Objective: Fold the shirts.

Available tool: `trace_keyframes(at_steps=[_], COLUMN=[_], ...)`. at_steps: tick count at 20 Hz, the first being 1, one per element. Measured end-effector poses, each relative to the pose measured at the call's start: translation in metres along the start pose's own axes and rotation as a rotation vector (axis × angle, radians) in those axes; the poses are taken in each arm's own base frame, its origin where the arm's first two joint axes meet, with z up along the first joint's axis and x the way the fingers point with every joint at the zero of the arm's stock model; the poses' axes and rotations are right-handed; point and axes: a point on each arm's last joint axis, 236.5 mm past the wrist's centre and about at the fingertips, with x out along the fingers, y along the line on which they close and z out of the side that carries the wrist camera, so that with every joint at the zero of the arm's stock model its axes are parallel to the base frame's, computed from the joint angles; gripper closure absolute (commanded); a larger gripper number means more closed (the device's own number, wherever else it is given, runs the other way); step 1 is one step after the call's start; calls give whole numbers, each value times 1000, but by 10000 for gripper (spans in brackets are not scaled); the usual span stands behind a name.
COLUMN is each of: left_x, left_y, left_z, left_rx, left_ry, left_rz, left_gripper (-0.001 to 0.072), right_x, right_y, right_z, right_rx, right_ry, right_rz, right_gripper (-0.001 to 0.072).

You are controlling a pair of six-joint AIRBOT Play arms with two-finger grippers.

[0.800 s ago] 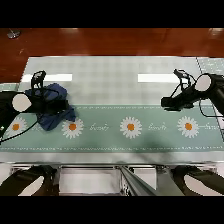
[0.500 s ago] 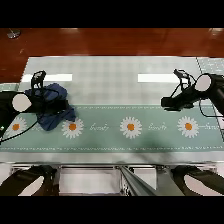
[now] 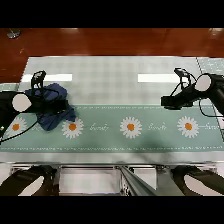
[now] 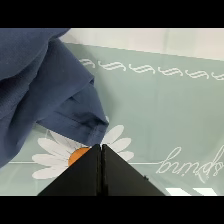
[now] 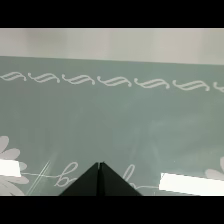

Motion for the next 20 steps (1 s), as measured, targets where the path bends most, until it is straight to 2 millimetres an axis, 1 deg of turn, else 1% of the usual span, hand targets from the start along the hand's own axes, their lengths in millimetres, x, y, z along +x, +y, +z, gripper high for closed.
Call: trace_keyframes(at_steps=[5, 6, 7, 8, 9, 11, 12, 13, 14, 15, 17, 18, 19, 20], left_x=[0, 0, 1, 2, 3, 2, -1, -7, -15, -25, -44, -47, -46, -41], left_y=[-1, -1, -1, -2, -2, -3, -2, 4, 13, 28, 61, 75, 89, 102], left_z=[0, 1, 2, 4, 7, 16, 23, 33, 43, 56, 78, 85, 89, 90], left_rx=[-3, -4, -4, -5, -6, 10, 38, 75, 102, 115, 65, 26, -16, -57], left_ry=[-2, -2, -6, -15, -25, -50, -71, -92, -118, -149, -206, -224, -228, -213], left_rz=[-3, -4, -5, -7, -10, -12, -3, 27, 68, 126, 229, 256, 278, 294], left_gripper=[674, 668, 529, 119, 2, 2, 2, 6, 6, 6, 6, 5, 5, 6], right_x=[0, 0, 0, 0, -1, 0, 0, 1, 0, 0, 0, 0, 0, 0], right_y=[0, 0, 0, -2, -4, -10, -13, -17, -22, -25, -27, -25, -21, -17], right_z=[9, 11, 13, 16, 19, 21, 20, 16, 12, 7, -8, -16, -21, -25], right_rx=[-1, -1, -1, -6, -12, -29, -34, -41, -50, -60, -85, -99, -108, -120], right_ry=[-36, -45, -56, -68, -79, -87, -83, -65, -46, -21, 43, 75, 97, 113], right_rz=[0, 0, -1, -8, -18, -45, -58, -74, -93, -105, -115, -108, -98, -91], right_gripper=[684, 663, 364, 67, 77, 90, 89, 90, 90, 90, 91, 91, 91, 91])
